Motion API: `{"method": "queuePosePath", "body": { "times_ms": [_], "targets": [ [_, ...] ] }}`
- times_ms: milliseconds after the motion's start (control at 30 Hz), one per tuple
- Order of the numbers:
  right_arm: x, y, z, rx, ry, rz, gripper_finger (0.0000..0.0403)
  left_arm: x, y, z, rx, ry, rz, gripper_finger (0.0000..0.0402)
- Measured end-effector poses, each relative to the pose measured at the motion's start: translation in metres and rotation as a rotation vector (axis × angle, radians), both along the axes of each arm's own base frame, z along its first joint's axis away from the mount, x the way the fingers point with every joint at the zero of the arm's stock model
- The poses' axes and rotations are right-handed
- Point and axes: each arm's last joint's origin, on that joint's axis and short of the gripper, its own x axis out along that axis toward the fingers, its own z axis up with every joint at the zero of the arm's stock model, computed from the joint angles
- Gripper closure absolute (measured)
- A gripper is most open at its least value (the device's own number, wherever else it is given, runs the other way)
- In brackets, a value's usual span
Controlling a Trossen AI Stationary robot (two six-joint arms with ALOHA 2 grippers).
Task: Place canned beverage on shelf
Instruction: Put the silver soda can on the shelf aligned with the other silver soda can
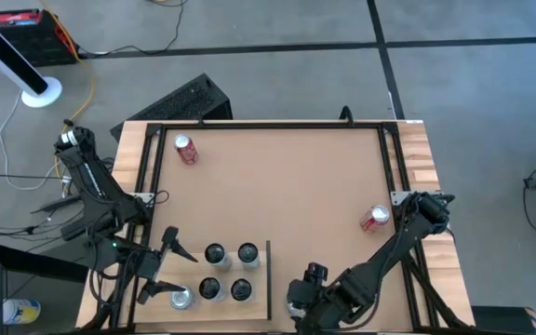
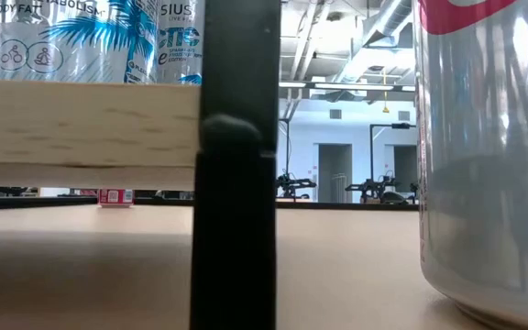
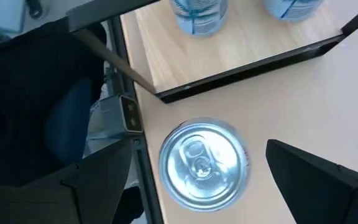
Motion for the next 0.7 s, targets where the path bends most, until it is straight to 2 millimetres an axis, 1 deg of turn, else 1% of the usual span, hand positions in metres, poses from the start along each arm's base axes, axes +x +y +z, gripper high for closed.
{"method": "queuePosePath", "body": {
  "times_ms": [67,400,533,700],
  "targets": [
    [-0.001,0.000,-0.001,-0.004,0.003,0.007,0.0010,-0.001,0.001,0.001,-0.003,-0.003,-0.001,0.0068],
    [-0.006,-0.002,-0.028,-0.036,0.063,-0.003,0.0010,-0.001,0.001,0.002,0.016,-0.013,-0.004,0.0068],
    [-0.003,-0.003,-0.031,-0.021,0.048,-0.010,0.0010,-0.001,0.002,0.002,0.015,-0.013,-0.004,0.0068],
    [0.001,-0.005,-0.031,-0.019,0.031,-0.007,0.0010,-0.002,0.003,0.004,0.005,-0.019,-0.003,0.0068]
  ]
}}
